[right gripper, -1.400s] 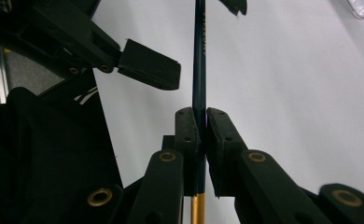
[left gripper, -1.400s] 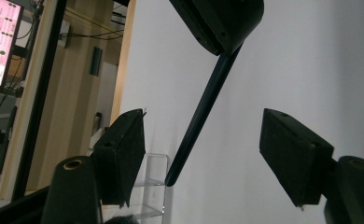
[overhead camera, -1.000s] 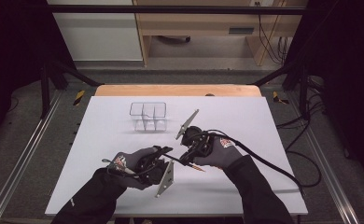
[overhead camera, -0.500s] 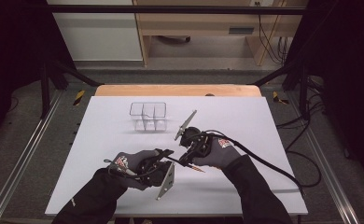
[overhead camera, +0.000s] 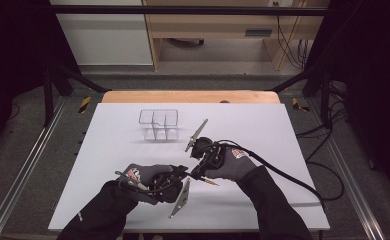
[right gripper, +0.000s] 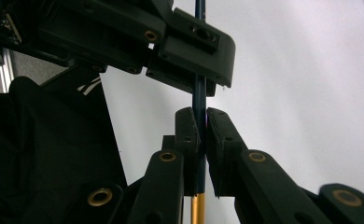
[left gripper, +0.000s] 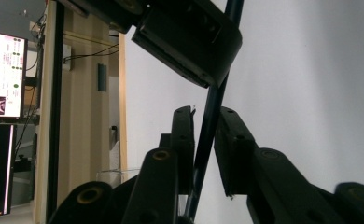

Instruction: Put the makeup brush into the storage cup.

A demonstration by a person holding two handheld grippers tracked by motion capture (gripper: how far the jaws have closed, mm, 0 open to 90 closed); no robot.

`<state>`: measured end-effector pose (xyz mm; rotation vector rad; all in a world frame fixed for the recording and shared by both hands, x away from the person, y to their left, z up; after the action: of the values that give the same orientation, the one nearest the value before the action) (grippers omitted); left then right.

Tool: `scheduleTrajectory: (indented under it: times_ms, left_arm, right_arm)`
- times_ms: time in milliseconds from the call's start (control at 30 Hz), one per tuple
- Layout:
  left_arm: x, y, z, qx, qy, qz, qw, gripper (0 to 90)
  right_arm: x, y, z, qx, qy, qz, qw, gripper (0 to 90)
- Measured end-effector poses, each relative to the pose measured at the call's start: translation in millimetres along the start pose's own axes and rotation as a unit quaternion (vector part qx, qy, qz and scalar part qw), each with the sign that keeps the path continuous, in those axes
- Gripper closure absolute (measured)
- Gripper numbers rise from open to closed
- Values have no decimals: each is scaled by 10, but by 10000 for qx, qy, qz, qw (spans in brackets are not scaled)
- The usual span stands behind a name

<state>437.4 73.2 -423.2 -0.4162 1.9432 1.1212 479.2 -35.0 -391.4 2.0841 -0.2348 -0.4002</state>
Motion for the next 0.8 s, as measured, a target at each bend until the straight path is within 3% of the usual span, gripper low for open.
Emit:
scheduleTrajectory:
  times_ms: [433, 567, 600, 633, 667, 733, 767, 800]
  left_arm:
    - [52, -13, 0, -93, -239, 174, 9995, 835]
    - [51, -11, 15, -123, -209, 199, 9995, 836]
    - [51, -9, 20, -137, -194, 214, 9995, 836]
    - [49, -8, 25, -144, -185, 216, 9995, 836]
    - [46, -7, 32, -142, -170, 213, 9995, 836]
    - [37, 5, 53, -163, -129, 219, 9995, 836]
    - [31, 11, 68, -173, -96, 216, 9996, 836]
    - [26, 18, 84, -179, -56, 213, 9996, 836]
  right_arm:
    - [-6, -27, -3, -72, 82, -10, 9999, 837]
    - [-7, -35, -6, -4, 127, 33, 9999, 822]
    - [-6, -30, -8, 39, 138, 51, 9999, 796]
    - [-1, -7, -19, 187, 171, 57, 9997, 710]
    - [-1, -7, -19, 187, 171, 57, 9997, 710]
    - [21, 40, -17, 305, 198, 273, 9990, 602]
    - [21, 40, -17, 305, 198, 273, 9990, 602]
    - [39, 91, -27, 540, 179, 340, 9978, 539]
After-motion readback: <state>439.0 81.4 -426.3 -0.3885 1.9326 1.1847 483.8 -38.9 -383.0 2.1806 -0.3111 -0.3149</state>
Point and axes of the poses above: each handheld gripper's, and its own axes: y roughly backward along the jaws, z roughly out of its underside, x roughly to its right, the point moved 5 cm from there along -y, roughly forward along the jaws, and after that the axes turned 5 degrees about x, right-handed, at the moved point
